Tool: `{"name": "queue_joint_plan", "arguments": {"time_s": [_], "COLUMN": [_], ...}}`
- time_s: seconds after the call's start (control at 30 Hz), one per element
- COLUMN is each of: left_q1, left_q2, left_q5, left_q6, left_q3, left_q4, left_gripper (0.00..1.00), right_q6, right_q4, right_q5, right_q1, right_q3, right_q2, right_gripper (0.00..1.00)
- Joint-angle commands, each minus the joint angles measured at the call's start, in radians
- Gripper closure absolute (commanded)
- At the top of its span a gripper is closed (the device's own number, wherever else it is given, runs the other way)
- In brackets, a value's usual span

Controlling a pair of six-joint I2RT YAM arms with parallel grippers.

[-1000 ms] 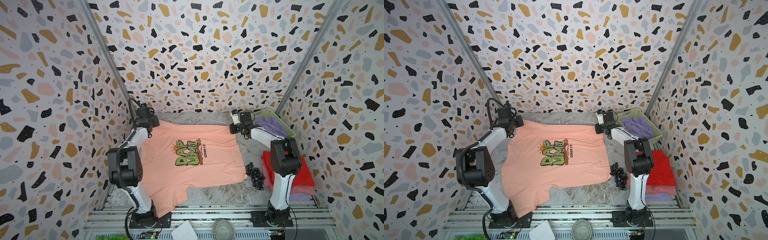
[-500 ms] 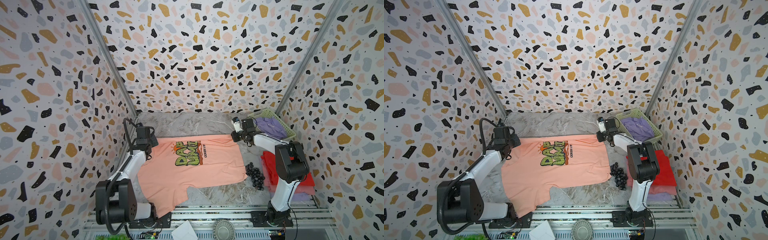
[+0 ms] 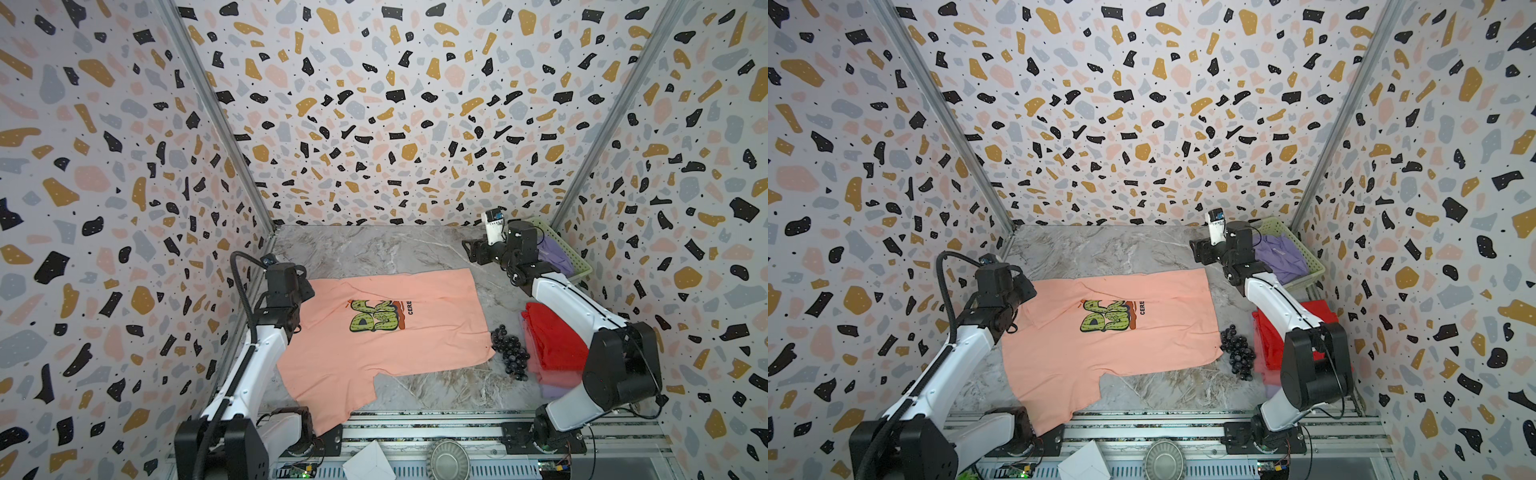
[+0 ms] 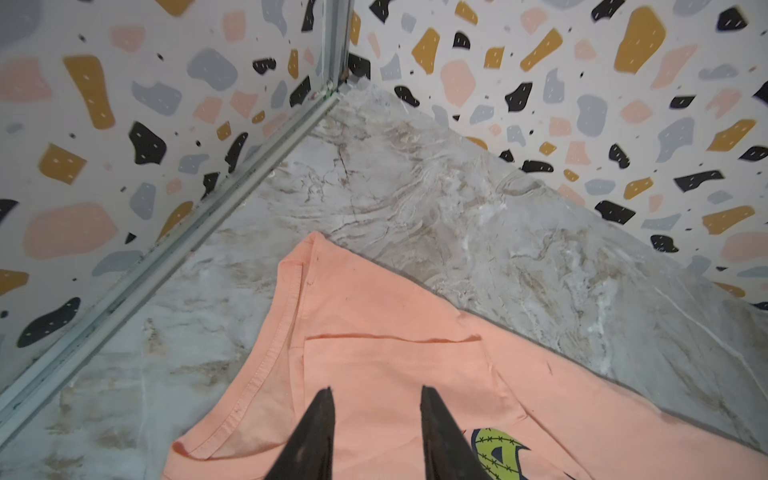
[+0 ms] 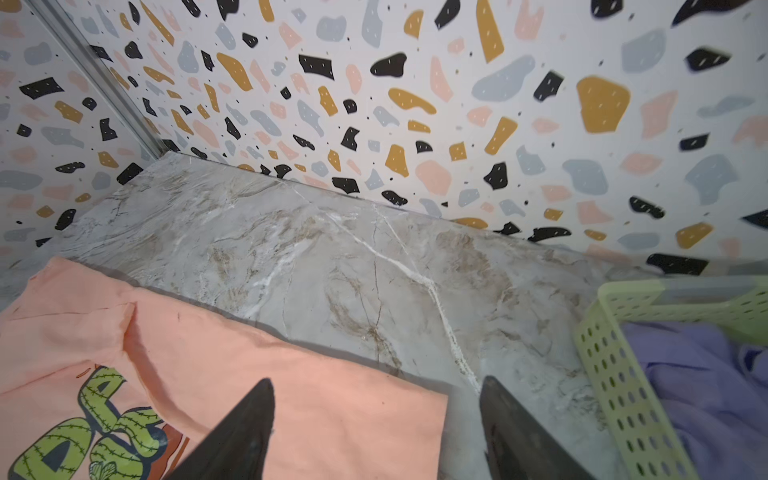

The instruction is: Fold and stack the t-shirts

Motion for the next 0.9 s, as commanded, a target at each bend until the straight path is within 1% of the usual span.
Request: {"name": "queue_joint_plan", "arguments": {"time_s": [0.0, 0.07, 0.13, 0.23, 0.43, 0.7, 0.8, 0.87], "left_q1": [-0.003, -0.004, -0.004, -0.004, -0.003, -0.003, -0.002, -0.002], "left_q2": [0.059, 0.103, 0.15, 0.222, 0.345, 0.475, 0.541, 0.608], "left_q5": [0.046, 0.068, 0.084, 0.12, 0.133, 0.119, 0.112, 0.113], "left_q6": [-0.006, -0.006, -0.018, -0.037, -0.09, -0.136, -0.133, -0.118], "left_q3": [-0.014, -0.021, -0.03, -0.042, -0.068, -0.082, -0.045, 0.008], "left_q4": [0.072, 0.098, 0.124, 0.171, 0.243, 0.302, 0.307, 0.305], "left_gripper": [0.61, 0.56, 0.53, 0.52, 0.52, 0.52, 0.52, 0.53], "right_q6": [0.116, 0.16, 0.189, 0.201, 0.229, 0.25, 0.256, 0.264], "right_q4": [-0.041, -0.017, 0.003, -0.007, -0.024, -0.047, -0.063, -0.078], "right_q5": [-0.063, -0.1, -0.123, -0.116, -0.128, -0.053, -0.034, -0.023], "right_q1": [0.002, 0.003, 0.006, 0.016, 0.027, 0.031, 0.026, 0.017], "right_q3": [0.006, -0.003, -0.002, 0.016, 0.001, -0.016, 0.03, 0.079], "right_q2": [0.083, 0.126, 0.174, 0.237, 0.312, 0.395, 0.455, 0.503], "right_gripper": [0.23, 0.23, 0.25, 0.27, 0.28, 0.29, 0.29, 0.29]}}
